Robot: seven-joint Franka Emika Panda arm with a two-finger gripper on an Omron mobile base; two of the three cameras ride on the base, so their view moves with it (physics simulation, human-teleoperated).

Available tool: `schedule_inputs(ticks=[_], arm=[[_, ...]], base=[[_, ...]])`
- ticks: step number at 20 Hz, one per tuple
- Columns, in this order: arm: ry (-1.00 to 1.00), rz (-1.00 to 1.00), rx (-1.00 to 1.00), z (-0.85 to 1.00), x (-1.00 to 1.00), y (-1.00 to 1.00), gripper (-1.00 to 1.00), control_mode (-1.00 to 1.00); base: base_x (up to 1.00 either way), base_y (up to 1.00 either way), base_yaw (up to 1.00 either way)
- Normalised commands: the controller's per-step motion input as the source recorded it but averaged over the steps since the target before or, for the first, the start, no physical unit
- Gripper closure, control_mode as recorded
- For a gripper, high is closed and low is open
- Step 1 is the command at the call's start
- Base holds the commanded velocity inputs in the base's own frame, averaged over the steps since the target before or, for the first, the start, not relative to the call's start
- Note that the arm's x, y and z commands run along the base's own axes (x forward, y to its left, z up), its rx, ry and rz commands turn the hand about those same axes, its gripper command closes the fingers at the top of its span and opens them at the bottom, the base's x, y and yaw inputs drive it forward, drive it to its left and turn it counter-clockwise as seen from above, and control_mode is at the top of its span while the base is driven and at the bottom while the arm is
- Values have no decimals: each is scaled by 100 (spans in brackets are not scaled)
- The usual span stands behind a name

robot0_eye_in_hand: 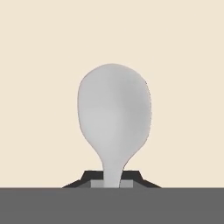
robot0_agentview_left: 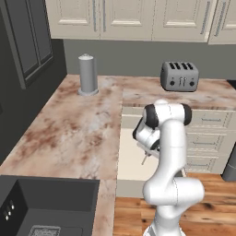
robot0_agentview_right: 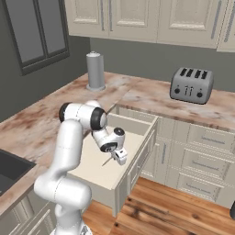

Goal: Organize the utensils by type. Pick up the wooden spoons from the counter and place them in the open cabinet. Then pick up the metallic utensils from the counter and place them in the open drawer.

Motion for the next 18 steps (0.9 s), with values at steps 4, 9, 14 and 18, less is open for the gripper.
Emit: schedule_inputs(ticks=[4,9,14,18], arm=[[1,3,0,-13,41,8,100,-100],[4,2,0,-8,39,4,-100,-100],[6,3,0,-2,27,0,-100,-100],[11,5,0,1,18,0,-100,-100]], base=[[0,0,0],[0,0,0],[0,0,0],[0,0,0]])
